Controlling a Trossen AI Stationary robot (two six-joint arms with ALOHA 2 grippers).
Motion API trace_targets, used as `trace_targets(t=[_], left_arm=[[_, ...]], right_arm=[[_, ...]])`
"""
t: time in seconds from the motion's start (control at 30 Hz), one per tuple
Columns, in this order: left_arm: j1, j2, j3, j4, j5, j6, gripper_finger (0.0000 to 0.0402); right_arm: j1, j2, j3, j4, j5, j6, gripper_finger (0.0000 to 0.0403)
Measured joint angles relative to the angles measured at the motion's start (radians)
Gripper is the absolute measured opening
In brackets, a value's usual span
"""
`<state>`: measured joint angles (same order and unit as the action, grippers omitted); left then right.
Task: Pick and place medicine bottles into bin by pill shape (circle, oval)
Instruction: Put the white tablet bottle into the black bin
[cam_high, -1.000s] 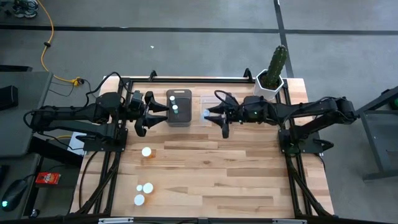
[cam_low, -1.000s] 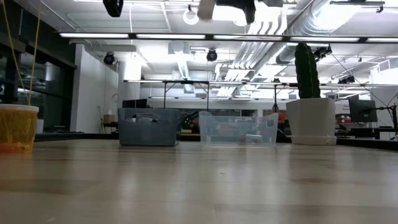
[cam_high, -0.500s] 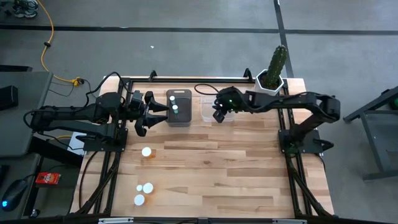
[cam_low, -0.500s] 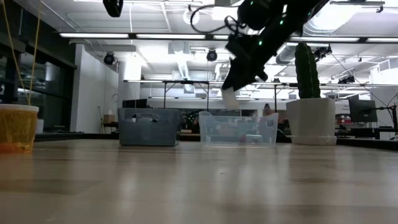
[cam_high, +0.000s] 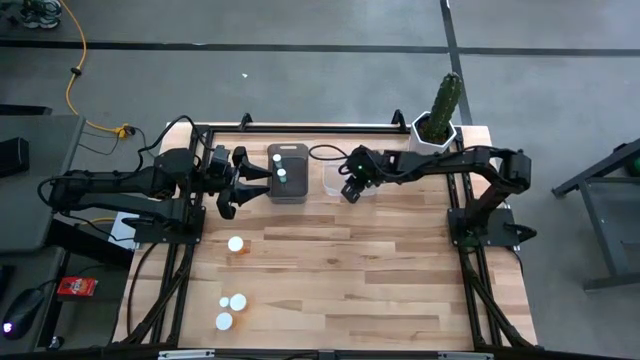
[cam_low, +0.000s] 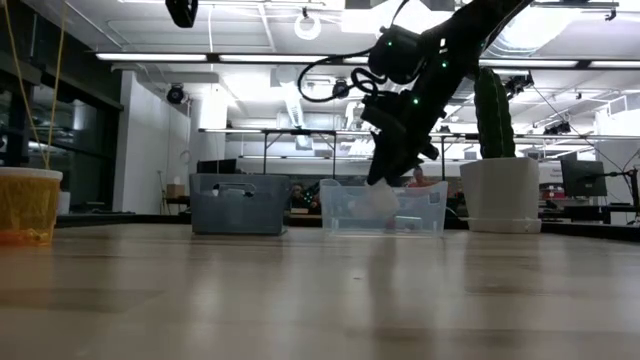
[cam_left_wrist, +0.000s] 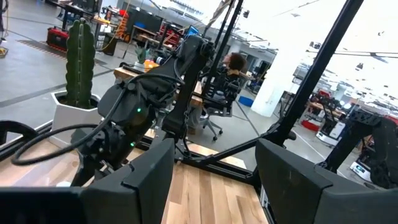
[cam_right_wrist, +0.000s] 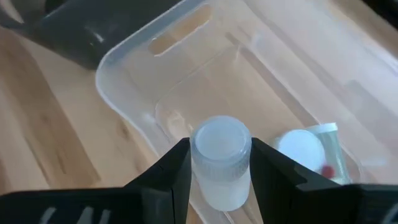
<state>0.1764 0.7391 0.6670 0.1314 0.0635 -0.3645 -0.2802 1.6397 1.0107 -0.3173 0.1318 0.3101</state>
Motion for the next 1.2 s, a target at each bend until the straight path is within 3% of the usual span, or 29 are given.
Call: trace_targets(t=[0.9, 1.1, 1.2], left_arm=[[0.0, 0.0, 0.0, 0.0, 0.0, 0.0, 0.0214], [0.0, 0.0, 0.0, 0.0, 0.0, 0.0, 0.0214], [0.0, 0.0, 0.0, 0.0, 0.0, 0.0, 0.0214]], right_arm=[[0.0, -0.005, 0.0, 0.005, 0.023, 0.025, 0.0119], [0.0, -0.005, 0.0, 0.084, 0.042, 0.016, 0.0119], [0.001, -0.012, 0.0, 0.167, 0.003, -0.015, 0.0119]])
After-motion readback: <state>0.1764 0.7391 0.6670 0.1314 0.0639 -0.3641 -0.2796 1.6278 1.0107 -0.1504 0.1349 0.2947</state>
